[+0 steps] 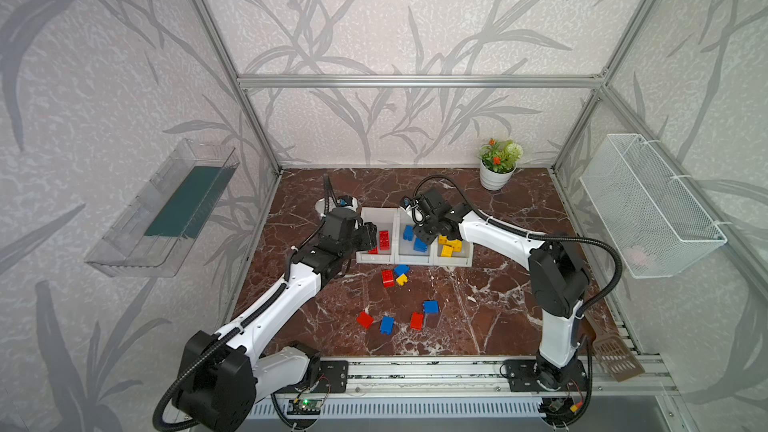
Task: Sort the legos into containers by color
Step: 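Carry the blue brick with the right gripper into the middle compartment and release, then lower the left gripper to the small red brick while the right withdraws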
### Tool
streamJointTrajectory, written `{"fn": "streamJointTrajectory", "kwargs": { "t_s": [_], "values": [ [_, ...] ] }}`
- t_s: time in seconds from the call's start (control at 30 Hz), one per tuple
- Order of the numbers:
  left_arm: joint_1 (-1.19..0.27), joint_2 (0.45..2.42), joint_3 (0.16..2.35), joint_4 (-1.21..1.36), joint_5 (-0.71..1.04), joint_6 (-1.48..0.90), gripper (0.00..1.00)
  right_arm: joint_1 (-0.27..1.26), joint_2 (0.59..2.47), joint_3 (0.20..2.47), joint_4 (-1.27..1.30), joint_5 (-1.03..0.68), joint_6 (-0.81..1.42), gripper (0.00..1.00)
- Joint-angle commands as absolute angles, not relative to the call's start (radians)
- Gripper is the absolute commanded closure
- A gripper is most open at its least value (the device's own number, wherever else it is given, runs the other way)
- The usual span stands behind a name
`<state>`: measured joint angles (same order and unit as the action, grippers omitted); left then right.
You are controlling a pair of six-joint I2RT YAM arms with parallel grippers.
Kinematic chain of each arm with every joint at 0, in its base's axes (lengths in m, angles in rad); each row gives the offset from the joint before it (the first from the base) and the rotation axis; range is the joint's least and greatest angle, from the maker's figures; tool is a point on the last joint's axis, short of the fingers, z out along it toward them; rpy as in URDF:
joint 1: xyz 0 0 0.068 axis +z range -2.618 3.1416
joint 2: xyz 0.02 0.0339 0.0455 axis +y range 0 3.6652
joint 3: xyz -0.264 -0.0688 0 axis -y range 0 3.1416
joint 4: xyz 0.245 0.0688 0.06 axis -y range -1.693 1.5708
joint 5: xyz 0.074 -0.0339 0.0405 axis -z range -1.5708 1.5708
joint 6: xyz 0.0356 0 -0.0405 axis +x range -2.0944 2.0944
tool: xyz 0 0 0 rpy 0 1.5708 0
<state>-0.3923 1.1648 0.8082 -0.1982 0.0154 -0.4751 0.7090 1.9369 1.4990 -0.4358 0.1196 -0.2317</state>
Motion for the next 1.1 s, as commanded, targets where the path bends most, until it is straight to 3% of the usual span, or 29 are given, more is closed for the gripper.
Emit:
{"fn": "streamJointTrajectory", "kwargs": {
  "t_s": [0.0,1.07],
  "values": [
    [-0.388,1.15,0.802,-0.204,-0.002,-0.494,0.39,0.708,1.903,1.5,-0.425,0.132,-0.209,0.45],
    [-0.389,1.154,0.79,-0.328,0.002,-0.484,0.39,0.694,1.605,1.263,-0.377,0.091,-0.07,0.42]
  ]
}}
